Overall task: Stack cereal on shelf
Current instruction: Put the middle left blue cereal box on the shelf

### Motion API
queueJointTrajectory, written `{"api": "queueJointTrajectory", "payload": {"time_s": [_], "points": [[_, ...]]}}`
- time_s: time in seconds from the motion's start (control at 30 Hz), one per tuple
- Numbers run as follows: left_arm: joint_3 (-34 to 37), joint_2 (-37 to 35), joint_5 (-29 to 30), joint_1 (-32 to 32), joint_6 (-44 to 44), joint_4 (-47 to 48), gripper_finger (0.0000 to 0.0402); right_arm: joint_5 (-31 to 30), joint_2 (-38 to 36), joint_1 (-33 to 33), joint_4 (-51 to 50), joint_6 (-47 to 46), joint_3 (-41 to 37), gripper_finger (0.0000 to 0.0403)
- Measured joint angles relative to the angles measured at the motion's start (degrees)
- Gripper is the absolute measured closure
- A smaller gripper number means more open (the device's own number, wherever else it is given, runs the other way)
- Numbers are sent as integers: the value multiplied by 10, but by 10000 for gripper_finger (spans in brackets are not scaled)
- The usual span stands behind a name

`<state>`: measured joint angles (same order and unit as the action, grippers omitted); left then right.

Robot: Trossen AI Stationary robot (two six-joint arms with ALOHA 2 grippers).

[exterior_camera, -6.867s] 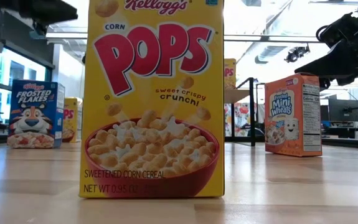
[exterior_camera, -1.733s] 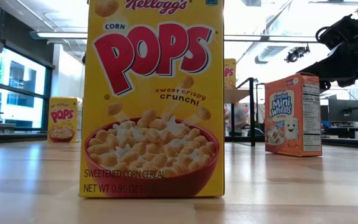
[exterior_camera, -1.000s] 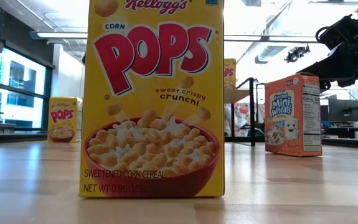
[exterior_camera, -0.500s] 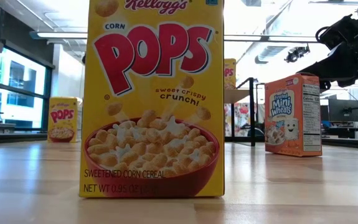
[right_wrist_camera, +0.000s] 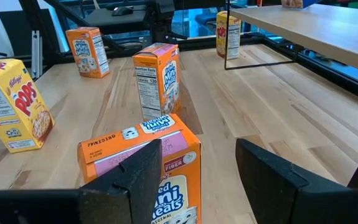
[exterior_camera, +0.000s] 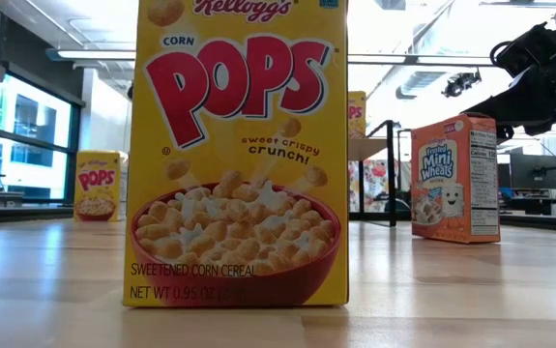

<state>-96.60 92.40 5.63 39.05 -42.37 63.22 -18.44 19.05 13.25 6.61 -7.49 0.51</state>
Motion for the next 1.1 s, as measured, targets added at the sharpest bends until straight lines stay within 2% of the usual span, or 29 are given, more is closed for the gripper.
{"api": "queueJointTrajectory", "payload": {"time_s": [1.1], "points": [[-10, 2, -7, 1, 9, -18, 181, 0, 0, 0, 0, 0, 0, 206]]}}
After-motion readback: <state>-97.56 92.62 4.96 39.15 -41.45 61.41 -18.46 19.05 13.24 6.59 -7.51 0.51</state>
